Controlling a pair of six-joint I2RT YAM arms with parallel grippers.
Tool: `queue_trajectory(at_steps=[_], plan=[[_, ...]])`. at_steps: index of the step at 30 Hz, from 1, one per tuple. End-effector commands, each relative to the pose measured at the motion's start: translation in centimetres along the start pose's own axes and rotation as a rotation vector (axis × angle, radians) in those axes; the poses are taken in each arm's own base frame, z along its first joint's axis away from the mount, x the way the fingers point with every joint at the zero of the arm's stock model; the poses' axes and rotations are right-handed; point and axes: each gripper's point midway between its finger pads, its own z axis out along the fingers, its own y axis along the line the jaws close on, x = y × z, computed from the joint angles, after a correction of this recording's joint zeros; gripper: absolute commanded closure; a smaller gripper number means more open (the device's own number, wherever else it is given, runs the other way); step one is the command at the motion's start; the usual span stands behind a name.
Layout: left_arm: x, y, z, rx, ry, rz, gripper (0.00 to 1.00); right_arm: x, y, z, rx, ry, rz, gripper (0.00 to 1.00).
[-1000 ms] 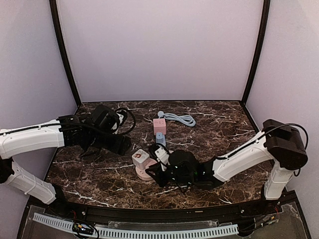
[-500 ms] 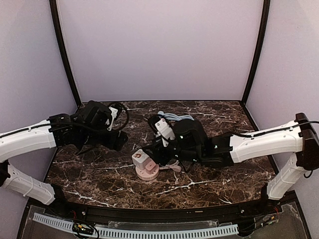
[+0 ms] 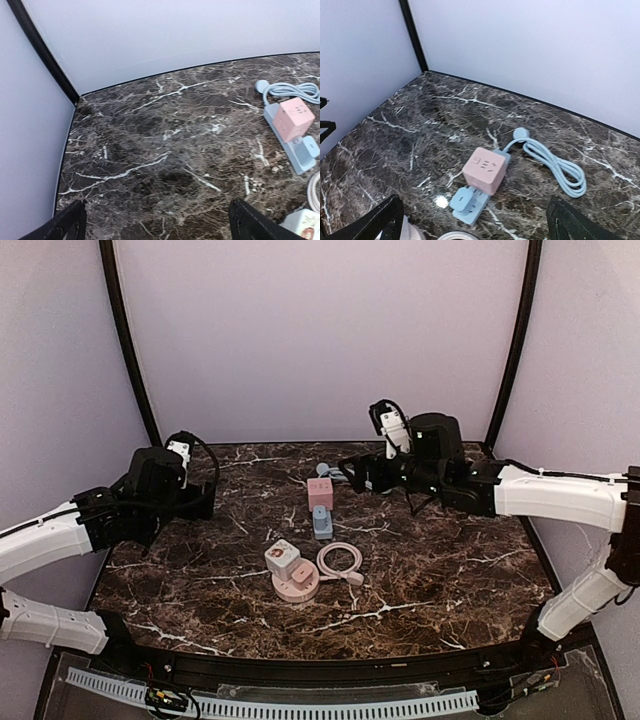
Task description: Insert the plug
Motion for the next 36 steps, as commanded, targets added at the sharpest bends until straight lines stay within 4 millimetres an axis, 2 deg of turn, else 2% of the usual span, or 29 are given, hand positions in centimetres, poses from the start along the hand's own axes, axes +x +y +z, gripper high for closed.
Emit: queue_trajectory(at_steps=[1,6,12,13,15,16,17,18,19,20,21,22,23,24,25,26,27,28,31,36], plan=[[0.6,3.7,1.9,-0.161,-0.046,0.002,0.01,-1.8,-3.9,-1.6,0.061,-0.043,0.045,0.01],[1.9,6.9,3.6,-0.261,-0.034,-0.043,0.01,-1.8,-8.8,-3.1,0.204,-0.070,0.067,0.01],[3.5,11.3,4.3,-0.378,-0.053,-0.129,0.01,-0.1,-12.6,-4.4,0.317,-0.056,0.064,0.01],[4.4,12.3,4.4,-0.423,-0.041,-0.127,0.01,0.2,-13.1,-4.6,0.331,-0.055,0.054,0.01],[4.8,13.1,4.6,-0.460,-0.081,-0.134,0.01,0.9,-13.9,-5.2,0.355,-0.055,0.024,0.01],[5.9,13.4,4.8,-0.472,-0.068,-0.121,0.01,1.4,-14.5,-5.6,0.377,-0.053,0.014,0.01],[5.7,13.6,4.9,-0.480,-0.092,-0.121,0.01,1.9,-15.2,-6.1,0.399,-0.054,0.009,0.01],[6.9,13.9,5.1,-0.492,-0.074,-0.110,0.01,2.2,-15.8,-6.6,0.420,-0.059,0.011,0.02],[6.6,14.2,5.1,-0.506,-0.106,-0.121,0.02,2.9,-16.6,-7.1,0.442,-0.060,0.016,0.01],[7.9,14.5,5.3,-0.523,-0.092,-0.116,0.02,3.5,-17.1,-7.5,0.451,-0.062,0.020,0.01],[7.6,14.8,5.3,-0.530,-0.122,-0.117,0.02,3.7,-17.4,-7.7,0.446,-0.085,0.017,0.02],[8.8,15.2,5.6,-0.537,-0.106,-0.113,0.02,4.3,-17.7,-7.9,0.440,-0.093,0.001,0.01],[8.2,15.2,5.8,-0.515,-0.156,-0.146,0.02,4.5,-17.9,-8.3,0.446,-0.118,0.002,0.01],[9.5,15.6,6.2,-0.518,-0.139,-0.151,0.03,4.8,-18.3,-8.7,0.456,-0.138,0.006,0.01],[8.8,15.6,6.4,-0.491,-0.190,-0.179,0.03,4.9,-18.6,-9.3,0.464,-0.163,0.002,0.01],[10.0,15.8,7.0,-0.483,-0.169,-0.181,0.02,5.1,-18.8,-9.8,0.474,-0.188,-0.009,0.01],[9.5,16.0,7.0,-0.479,-0.208,-0.201,0.02,5.8,-19.2,-10.4,0.494,-0.198,-0.018,0.01],[10.1,16.0,7.6,-0.470,-0.197,-0.199,0.01,6.0,-19.7,-11.2,0.523,-0.218,-0.022,0.01],[9.6,16.2,8.7,-0.464,-0.196,-0.200,0.01,6.3,-21.3,-13.3,0.613,-0.266,-0.037,0.01],[8.9,16.8,10.0,-0.476,-0.196,-0.178,0.01,7.9,-23.6,-15.6,0.723,-0.291,-0.075,0.01]])
